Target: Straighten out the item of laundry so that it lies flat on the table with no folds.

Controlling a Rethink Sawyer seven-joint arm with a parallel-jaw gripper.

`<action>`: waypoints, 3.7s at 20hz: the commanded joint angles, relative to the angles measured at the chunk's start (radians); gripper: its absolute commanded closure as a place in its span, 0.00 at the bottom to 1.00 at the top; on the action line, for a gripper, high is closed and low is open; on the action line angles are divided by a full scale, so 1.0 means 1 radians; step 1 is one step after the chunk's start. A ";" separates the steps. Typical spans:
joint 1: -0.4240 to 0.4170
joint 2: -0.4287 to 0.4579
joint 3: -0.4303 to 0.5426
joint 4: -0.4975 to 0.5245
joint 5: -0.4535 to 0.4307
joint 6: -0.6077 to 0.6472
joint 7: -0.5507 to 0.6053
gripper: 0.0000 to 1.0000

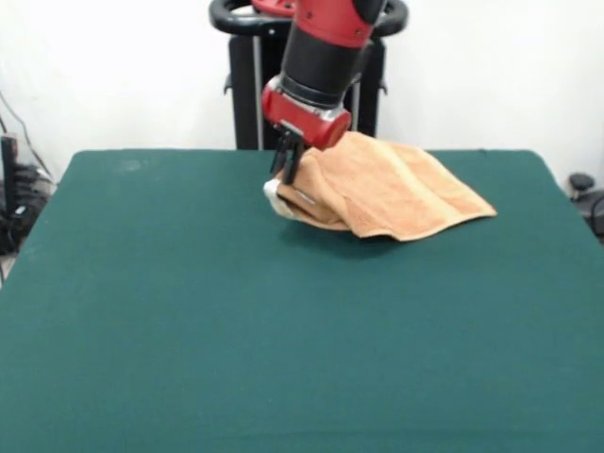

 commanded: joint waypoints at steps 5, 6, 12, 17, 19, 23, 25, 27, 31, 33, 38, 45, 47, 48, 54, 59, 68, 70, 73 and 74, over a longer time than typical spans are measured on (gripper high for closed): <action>-0.070 -0.107 0.132 -0.142 -0.143 0.195 -0.160 1.00; -0.076 -0.111 0.135 -0.146 -0.153 0.200 -0.161 1.00; -0.128 -0.130 0.178 -0.173 -0.215 0.235 -0.177 1.00; -0.193 -0.127 0.225 -0.189 -0.264 0.239 -0.203 1.00; -0.224 -0.117 0.251 -0.196 -0.286 0.230 -0.207 1.00; -0.275 -0.083 0.296 -0.212 -0.328 0.203 -0.204 1.00; -0.292 -0.069 0.316 -0.221 -0.348 0.196 -0.199 1.00; -0.310 -0.056 0.337 -0.231 -0.364 0.198 -0.200 1.00; -0.325 -0.051 0.360 -0.243 -0.402 0.201 -0.197 1.00; -0.327 -0.055 0.370 -0.242 -0.423 0.207 -0.173 0.00; -0.268 -0.065 0.316 -0.239 -0.445 0.192 -0.100 0.00; -0.295 -0.161 0.377 -0.095 -0.329 0.253 -0.029 0.00; -0.288 -0.184 0.388 -0.060 -0.303 0.257 -0.004 0.00; -0.284 -0.189 0.394 -0.043 -0.288 0.251 0.012 0.00; -0.227 -0.136 0.388 -0.001 -0.226 0.132 0.134 0.00; -0.177 -0.075 0.342 -0.006 -0.195 0.028 0.193 0.00; -0.069 -0.004 0.263 -0.032 -0.087 -0.060 0.260 0.00; -0.026 0.018 0.221 -0.054 -0.051 -0.071 0.278 0.00; 0.048 0.041 0.150 -0.087 0.015 -0.059 0.299 0.00; 0.071 0.053 0.128 -0.096 0.038 -0.063 0.305 0.00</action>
